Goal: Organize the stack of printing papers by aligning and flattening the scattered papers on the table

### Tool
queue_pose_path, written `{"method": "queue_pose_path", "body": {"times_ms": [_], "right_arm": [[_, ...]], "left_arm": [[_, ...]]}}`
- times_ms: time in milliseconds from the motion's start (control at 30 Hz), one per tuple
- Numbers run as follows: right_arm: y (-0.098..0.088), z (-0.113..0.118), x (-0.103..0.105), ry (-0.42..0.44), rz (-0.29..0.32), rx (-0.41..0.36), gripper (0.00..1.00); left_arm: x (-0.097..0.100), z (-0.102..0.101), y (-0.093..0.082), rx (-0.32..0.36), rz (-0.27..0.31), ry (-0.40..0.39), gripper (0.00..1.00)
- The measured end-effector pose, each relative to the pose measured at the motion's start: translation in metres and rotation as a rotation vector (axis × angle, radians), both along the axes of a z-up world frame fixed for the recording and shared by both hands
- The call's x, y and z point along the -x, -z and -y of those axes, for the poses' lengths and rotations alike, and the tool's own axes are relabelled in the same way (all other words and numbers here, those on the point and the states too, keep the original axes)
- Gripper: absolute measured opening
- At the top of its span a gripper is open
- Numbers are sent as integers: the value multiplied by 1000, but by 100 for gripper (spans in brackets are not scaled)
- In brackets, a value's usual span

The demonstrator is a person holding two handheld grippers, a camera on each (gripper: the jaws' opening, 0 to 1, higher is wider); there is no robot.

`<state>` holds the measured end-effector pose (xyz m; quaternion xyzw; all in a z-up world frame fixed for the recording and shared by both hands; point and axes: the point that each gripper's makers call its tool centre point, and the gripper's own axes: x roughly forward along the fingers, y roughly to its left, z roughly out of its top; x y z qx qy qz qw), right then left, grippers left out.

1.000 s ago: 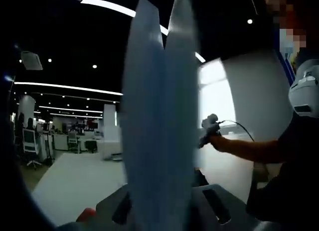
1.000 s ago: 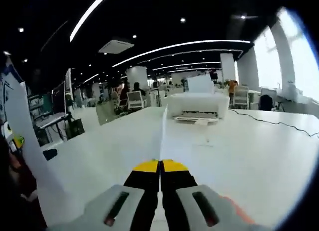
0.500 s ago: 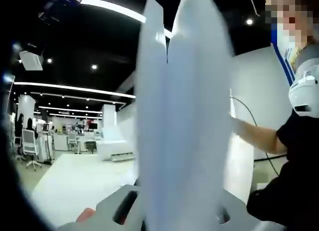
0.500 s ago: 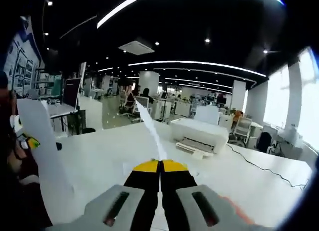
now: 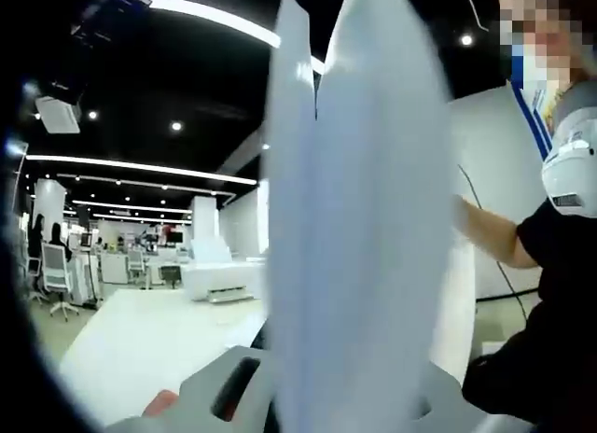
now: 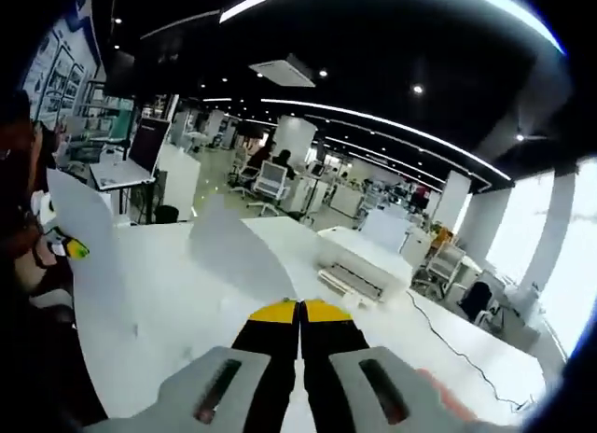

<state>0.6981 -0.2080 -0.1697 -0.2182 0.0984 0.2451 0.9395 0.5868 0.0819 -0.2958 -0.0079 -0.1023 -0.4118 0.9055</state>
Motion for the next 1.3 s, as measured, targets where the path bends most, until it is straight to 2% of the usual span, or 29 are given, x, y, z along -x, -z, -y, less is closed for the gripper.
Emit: {"method": "queue_pose_path", "body": {"times_ms": [67,100,233,400,767,900,1300], "right_arm": [[-6,3,2,11,-13,41,0],[-9,5,2,11,-7,83,0],[-19,-2,12,-6,20,168,0],[-32,-3,25,-27,31,192,0],[-57,-14,62,-142,10,129,0],[-61,-21,73,-174,7,141,0],[-54,-42,92,-223,-8,244,0]], "left_arm": [[0,0,0,0,0,0,6],[0,1,0,-1,-1,0,6],[0,2,1,-1,0,0,6],[0,2,1,-5,3,-3,6],[-1,0,0,-8,3,-8,6],[-1,2,-2,-6,5,-6,6],[0,4,-3,-14,10,-2,6]]}}
